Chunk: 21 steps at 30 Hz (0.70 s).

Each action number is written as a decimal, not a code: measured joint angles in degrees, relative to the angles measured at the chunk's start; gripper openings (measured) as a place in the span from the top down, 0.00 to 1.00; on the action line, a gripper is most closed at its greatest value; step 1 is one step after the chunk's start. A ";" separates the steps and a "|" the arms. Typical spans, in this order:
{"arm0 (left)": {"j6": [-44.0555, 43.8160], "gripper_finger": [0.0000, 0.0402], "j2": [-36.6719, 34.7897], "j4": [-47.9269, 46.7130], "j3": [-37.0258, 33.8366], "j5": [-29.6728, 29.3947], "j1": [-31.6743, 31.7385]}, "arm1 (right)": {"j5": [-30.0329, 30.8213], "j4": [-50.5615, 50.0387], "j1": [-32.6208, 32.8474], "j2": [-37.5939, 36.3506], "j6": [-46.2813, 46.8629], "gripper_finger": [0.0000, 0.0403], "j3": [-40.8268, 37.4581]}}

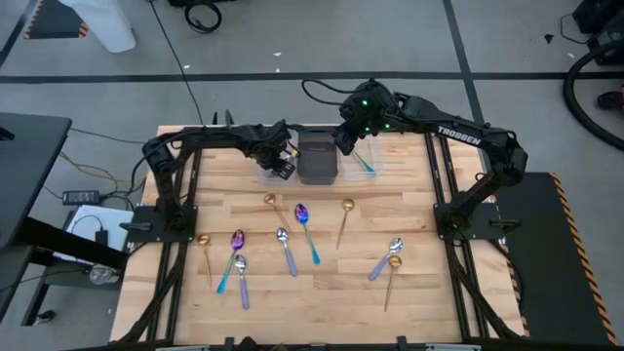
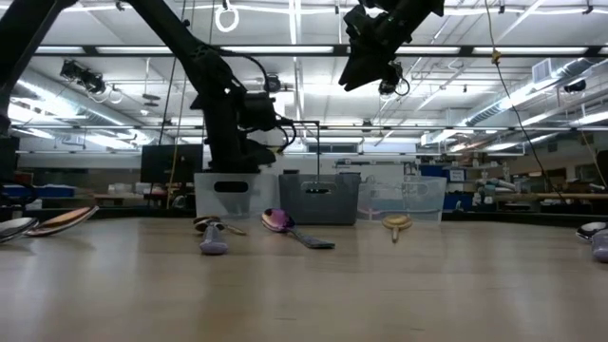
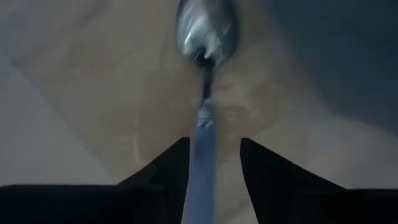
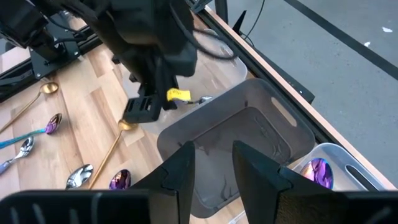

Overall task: Sort silverware by color (type)
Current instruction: Put the bottom left purple spoon into the left transparent bin

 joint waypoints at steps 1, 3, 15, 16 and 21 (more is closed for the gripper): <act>0.01 0.62 -0.97 0.22 0.08 0.02 0.14 | 0.00 -0.02 0.00 0.00 0.00 0.71 0.00; 0.01 0.62 -2.83 0.11 0.15 0.04 0.19 | 0.05 -0.10 0.00 0.00 0.00 0.71 0.00; -0.03 0.62 -14.84 -2.38 0.23 -0.17 -0.17 | 1.58 -0.21 -0.01 0.00 -2.81 0.71 0.00; -0.03 0.62 -16.19 -2.55 0.23 -0.17 -0.18 | 1.92 -0.20 -0.02 0.00 -3.14 0.71 0.00; -1.70 0.62 -24.07 -5.24 0.24 -0.39 -2.26 | 6.16 0.26 -0.02 0.00 -7.00 0.71 0.00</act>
